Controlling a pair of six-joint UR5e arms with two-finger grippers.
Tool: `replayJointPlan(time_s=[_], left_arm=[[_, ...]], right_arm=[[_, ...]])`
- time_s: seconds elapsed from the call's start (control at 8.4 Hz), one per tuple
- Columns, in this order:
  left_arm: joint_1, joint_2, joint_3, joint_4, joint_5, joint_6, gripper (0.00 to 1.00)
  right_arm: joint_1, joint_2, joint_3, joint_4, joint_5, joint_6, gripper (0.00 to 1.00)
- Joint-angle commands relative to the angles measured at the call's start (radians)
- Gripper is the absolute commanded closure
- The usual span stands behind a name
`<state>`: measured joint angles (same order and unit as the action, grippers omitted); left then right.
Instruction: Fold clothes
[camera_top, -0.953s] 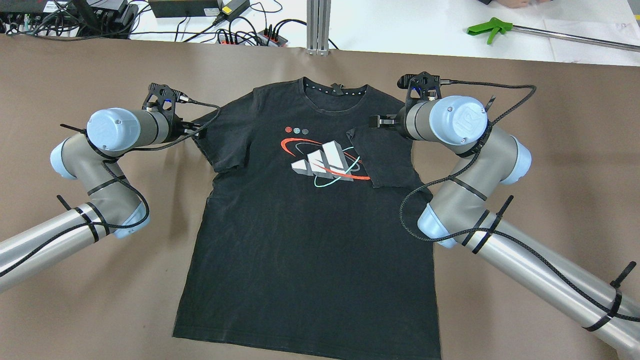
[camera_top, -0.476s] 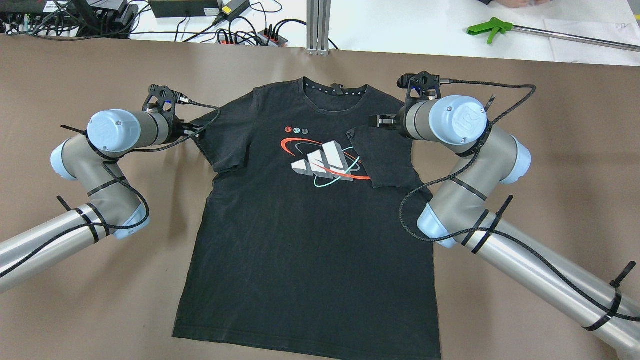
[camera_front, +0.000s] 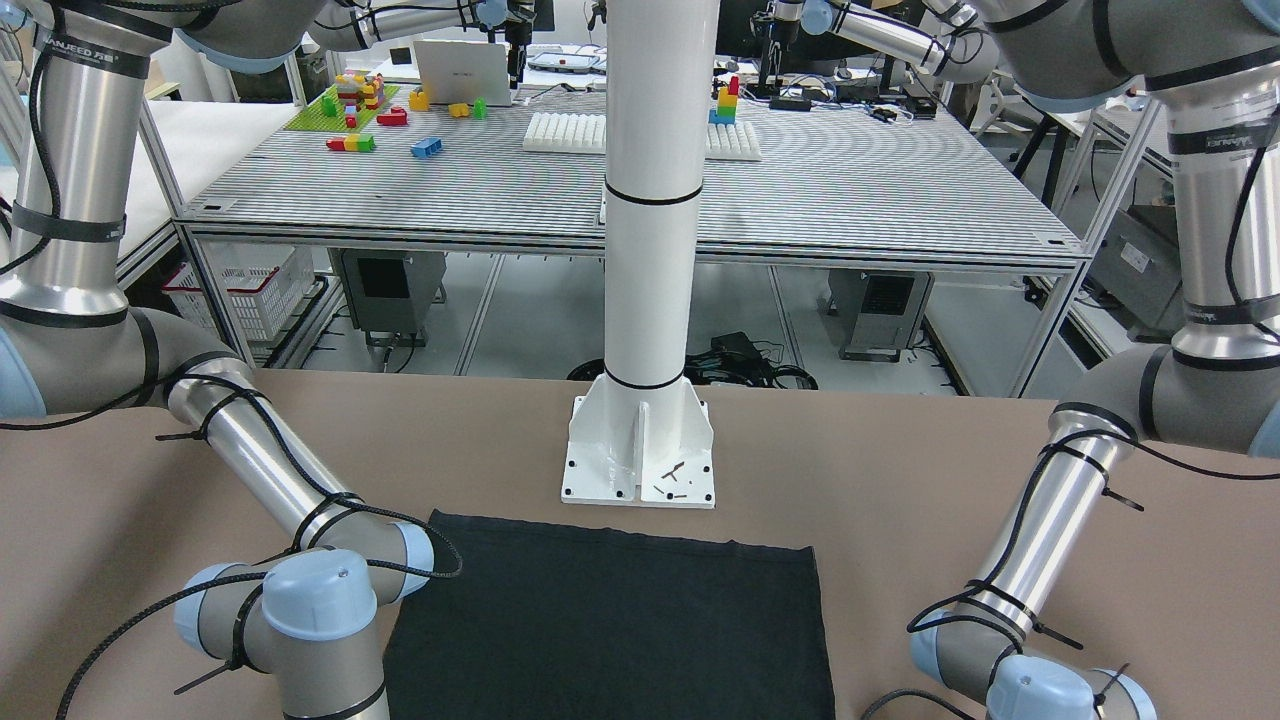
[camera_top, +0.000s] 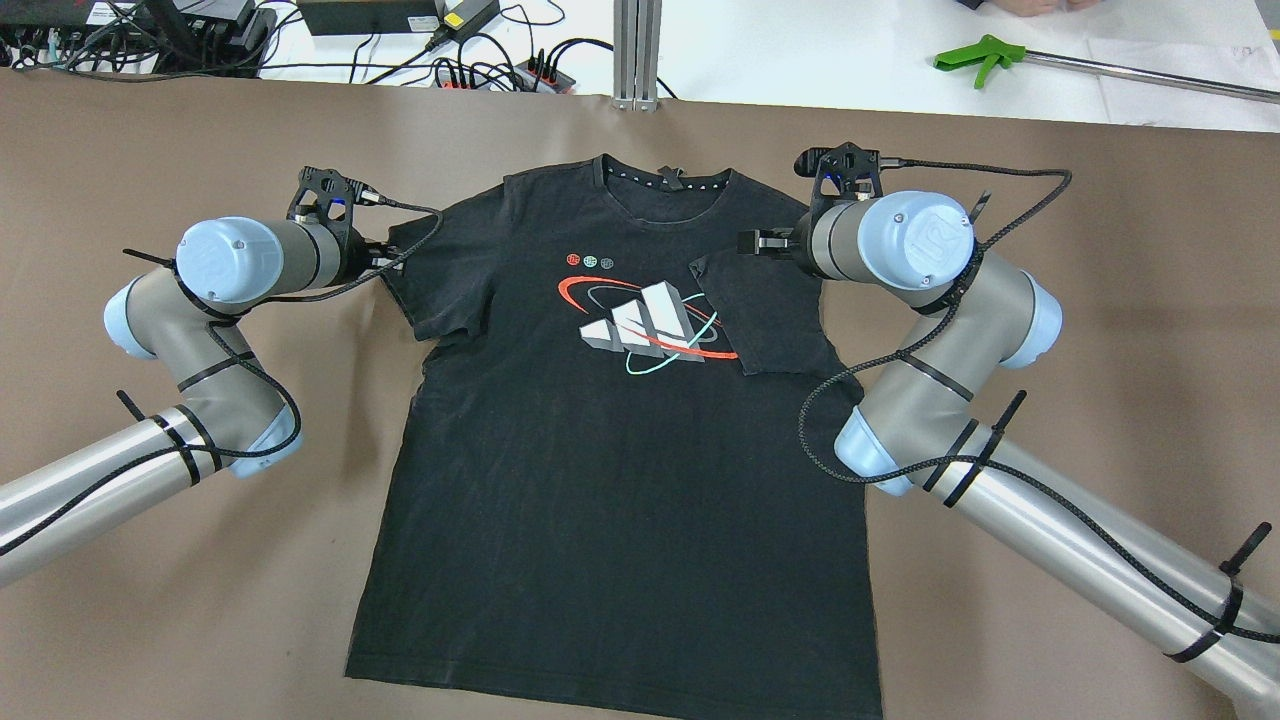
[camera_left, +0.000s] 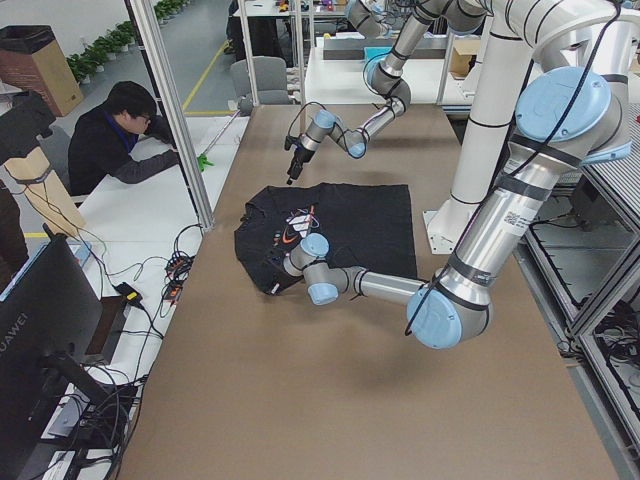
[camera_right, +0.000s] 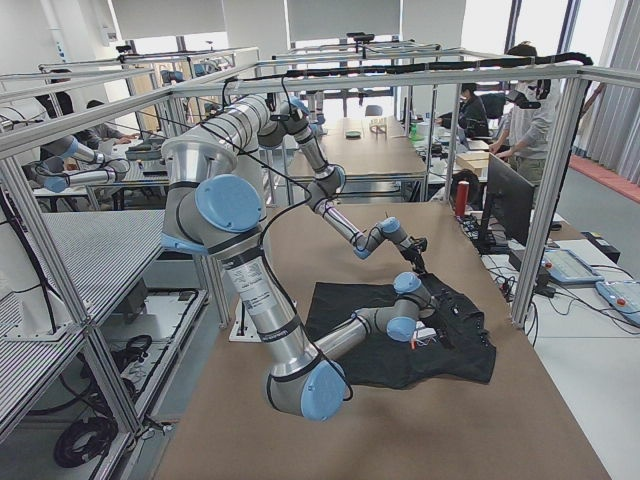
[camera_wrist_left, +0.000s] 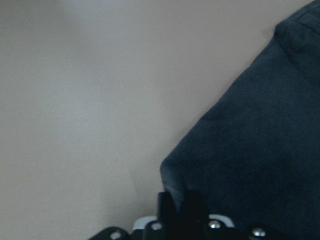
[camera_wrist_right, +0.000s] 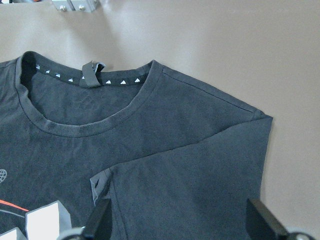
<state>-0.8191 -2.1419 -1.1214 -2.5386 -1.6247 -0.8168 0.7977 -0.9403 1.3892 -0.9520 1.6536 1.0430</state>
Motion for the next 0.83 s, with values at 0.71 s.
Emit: replayJointPlan(time_s=[0.71], left_arm=[[0.029, -0.139, -0.354, 0.552, -0.024, -0.157, 1.0]], right_arm=[[0.0, -0.003, -0.002, -0.001, -0.002, -0.006, 0.06]])
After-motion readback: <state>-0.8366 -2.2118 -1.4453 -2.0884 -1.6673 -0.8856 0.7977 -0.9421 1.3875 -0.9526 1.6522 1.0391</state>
